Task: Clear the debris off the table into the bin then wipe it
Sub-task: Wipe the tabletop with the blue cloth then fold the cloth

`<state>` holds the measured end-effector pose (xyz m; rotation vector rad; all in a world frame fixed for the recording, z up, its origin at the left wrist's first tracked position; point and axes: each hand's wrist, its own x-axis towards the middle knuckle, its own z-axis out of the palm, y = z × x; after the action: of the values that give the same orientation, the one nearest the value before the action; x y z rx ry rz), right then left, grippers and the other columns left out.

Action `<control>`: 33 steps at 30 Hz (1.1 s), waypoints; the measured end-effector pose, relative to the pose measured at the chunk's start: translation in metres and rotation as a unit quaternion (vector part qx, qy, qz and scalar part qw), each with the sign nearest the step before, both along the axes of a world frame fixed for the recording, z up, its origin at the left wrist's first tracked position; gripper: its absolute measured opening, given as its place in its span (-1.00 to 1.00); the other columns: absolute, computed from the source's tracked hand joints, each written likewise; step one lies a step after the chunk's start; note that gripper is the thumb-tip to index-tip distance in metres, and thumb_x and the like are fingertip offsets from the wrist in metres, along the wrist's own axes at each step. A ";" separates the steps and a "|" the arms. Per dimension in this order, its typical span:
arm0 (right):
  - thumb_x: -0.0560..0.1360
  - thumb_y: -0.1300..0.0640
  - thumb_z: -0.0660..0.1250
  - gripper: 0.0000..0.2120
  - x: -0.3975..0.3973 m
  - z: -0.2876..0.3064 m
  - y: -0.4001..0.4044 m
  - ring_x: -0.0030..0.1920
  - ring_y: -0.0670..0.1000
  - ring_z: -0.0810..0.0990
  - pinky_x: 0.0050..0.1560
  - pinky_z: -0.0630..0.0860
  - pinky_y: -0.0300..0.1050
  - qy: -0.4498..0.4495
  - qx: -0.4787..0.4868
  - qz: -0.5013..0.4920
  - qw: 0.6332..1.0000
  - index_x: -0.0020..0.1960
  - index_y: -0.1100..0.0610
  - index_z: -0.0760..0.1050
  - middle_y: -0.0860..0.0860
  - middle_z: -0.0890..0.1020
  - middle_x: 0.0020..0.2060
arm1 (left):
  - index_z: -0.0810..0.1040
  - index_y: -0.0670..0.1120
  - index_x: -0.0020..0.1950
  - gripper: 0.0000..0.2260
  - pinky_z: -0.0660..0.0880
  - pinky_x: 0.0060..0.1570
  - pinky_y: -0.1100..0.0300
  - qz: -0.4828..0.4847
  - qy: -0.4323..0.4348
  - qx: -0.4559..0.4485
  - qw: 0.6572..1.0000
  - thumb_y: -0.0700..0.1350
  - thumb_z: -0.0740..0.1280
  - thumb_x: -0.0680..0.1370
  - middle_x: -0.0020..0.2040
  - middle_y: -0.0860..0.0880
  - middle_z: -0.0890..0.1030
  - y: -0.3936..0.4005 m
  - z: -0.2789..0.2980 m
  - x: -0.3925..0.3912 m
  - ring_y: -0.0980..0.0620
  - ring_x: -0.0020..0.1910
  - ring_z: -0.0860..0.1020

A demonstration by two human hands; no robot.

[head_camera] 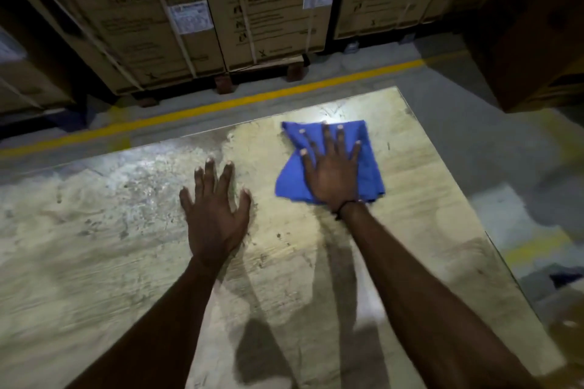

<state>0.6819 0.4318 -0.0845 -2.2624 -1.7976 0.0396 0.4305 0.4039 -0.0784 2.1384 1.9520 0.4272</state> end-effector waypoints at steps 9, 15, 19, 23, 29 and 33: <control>0.70 -0.24 -0.02 -0.49 0.013 0.005 -0.013 0.69 0.11 0.01 0.59 -0.04 0.40 -0.012 -0.040 0.045 0.998 0.65 -0.30 0.11 -0.05 0.08 0.69 | 0.19 0.12 0.69 -0.39 -0.01 0.59 -0.28 0.014 0.004 -0.009 1.000 0.23 0.10 0.64 0.73 -0.01 0.05 0.000 0.005 0.002 -0.09 0.70 0.01; 0.69 -0.25 -0.03 -0.48 0.002 0.012 0.091 0.67 0.23 0.09 0.55 -0.03 0.50 0.022 -0.046 -0.016 0.999 0.60 -0.18 0.31 0.04 0.22 0.66 | 0.15 0.14 0.70 -0.38 -0.05 0.60 -0.29 0.013 -0.005 -0.012 1.000 0.22 0.15 0.64 0.73 0.01 -0.01 0.000 0.005 0.001 -0.05 0.71 -0.04; 0.71 -0.25 -0.03 -0.48 -0.045 0.011 0.047 0.70 0.12 -0.02 0.59 -0.08 0.40 -0.017 -0.030 0.133 0.991 0.66 -0.28 0.11 -0.06 0.10 0.69 | 0.17 0.13 0.70 -0.38 0.01 0.59 -0.32 0.009 0.000 -0.010 1.000 0.18 0.15 0.63 0.73 0.01 0.00 0.000 0.004 0.000 -0.05 0.71 -0.03; 0.71 -0.26 -0.04 -0.49 -0.008 0.011 -0.027 0.70 0.06 -0.09 0.60 -0.08 0.36 -0.020 -0.046 0.146 0.988 0.65 -0.34 0.03 -0.13 0.01 0.70 | 0.13 0.14 0.70 -0.40 0.00 0.60 -0.31 0.010 -0.006 -0.020 1.000 0.18 0.12 0.65 0.73 0.02 -0.03 0.001 0.006 0.001 -0.04 0.71 -0.05; 0.68 -0.30 -0.16 -0.43 0.055 0.018 0.044 0.68 0.18 0.03 0.55 -0.01 0.49 0.007 -0.059 -0.005 0.998 0.64 -0.23 0.18 -0.01 0.12 0.69 | 0.16 0.14 0.69 -0.42 -0.05 0.61 -0.29 0.014 -0.015 -0.016 1.000 0.20 0.11 0.66 0.73 0.02 -0.01 -0.001 0.008 0.003 -0.04 0.71 -0.05; 0.68 -0.28 -0.07 -0.45 -0.012 0.013 0.055 0.67 0.21 0.07 0.55 -0.01 0.49 -0.006 -0.034 0.038 0.999 0.64 -0.23 0.20 0.00 0.17 0.68 | 0.17 0.13 0.69 -0.41 -0.04 0.60 -0.29 0.015 -0.009 -0.017 1.000 0.18 0.11 0.64 0.73 0.00 0.02 0.001 0.006 0.002 -0.06 0.71 -0.02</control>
<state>0.6699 0.4871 -0.0717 -2.2437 -1.9168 0.1028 0.4328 0.4048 -0.0721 2.0807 1.9687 0.4138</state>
